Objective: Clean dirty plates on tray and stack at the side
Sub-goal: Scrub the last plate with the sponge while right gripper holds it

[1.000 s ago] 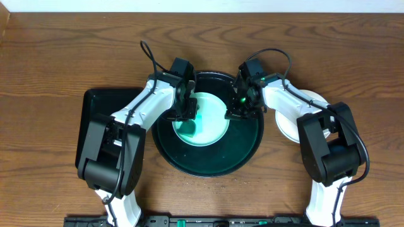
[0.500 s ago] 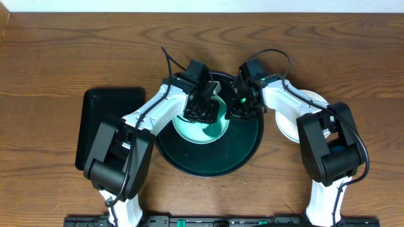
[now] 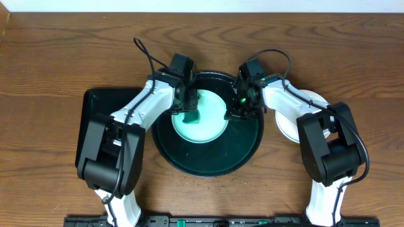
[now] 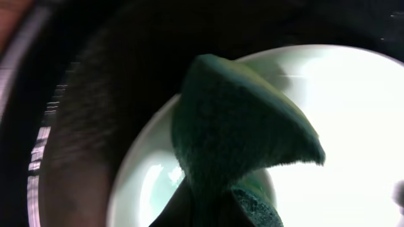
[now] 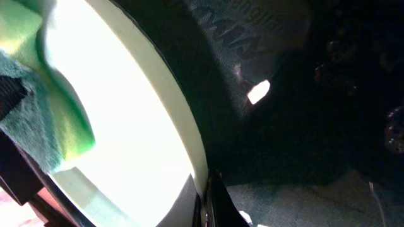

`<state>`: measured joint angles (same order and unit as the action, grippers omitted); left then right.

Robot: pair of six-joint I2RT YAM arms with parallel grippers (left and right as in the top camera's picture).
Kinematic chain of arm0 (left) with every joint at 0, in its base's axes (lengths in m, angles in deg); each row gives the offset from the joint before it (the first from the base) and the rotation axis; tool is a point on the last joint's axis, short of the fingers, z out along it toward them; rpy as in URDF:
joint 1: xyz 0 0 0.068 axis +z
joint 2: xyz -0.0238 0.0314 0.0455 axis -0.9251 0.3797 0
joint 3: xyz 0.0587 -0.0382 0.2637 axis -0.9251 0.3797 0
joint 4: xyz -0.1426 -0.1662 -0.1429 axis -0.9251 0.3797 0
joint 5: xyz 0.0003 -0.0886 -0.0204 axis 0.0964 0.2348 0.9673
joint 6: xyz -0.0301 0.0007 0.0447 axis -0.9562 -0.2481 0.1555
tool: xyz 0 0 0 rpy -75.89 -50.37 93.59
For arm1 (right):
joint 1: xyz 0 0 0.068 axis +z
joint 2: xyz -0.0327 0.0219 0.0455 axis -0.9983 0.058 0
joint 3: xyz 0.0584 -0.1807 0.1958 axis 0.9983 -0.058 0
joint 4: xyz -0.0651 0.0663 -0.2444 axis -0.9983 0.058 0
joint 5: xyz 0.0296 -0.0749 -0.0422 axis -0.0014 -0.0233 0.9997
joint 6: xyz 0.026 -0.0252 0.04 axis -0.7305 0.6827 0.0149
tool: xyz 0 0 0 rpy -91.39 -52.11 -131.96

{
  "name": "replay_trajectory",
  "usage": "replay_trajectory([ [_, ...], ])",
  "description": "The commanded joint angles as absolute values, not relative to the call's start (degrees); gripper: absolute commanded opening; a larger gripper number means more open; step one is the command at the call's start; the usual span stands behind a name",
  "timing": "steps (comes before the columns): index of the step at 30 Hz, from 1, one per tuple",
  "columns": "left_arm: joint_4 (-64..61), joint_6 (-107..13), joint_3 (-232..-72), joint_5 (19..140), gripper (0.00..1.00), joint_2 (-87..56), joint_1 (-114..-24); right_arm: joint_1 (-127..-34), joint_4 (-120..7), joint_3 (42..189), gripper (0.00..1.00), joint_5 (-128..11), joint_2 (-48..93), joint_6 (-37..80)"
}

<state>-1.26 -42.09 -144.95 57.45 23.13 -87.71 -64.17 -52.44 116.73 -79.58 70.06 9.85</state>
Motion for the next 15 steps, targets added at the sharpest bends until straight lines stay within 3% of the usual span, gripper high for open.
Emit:
replay_trajectory([
  [1, -0.2, -42.4, -144.4, 39.6, 0.07, 24.1, -86.8, -64.5, -52.4, 116.0, 0.01, -77.7, 70.2, 9.3],
  [8, 6.7, -42.1, -144.4, 47.4, 0.07, 24.1, -88.6, -64.5, -52.6, 116.0, 0.01, -77.7, 70.2, 9.3],
  [15, 9.6, -25.2, -144.4, 76.6, 0.07, 24.1, -89.9, -64.5, -52.6, 116.0, 0.01, -77.7, 70.2, 9.3],
])
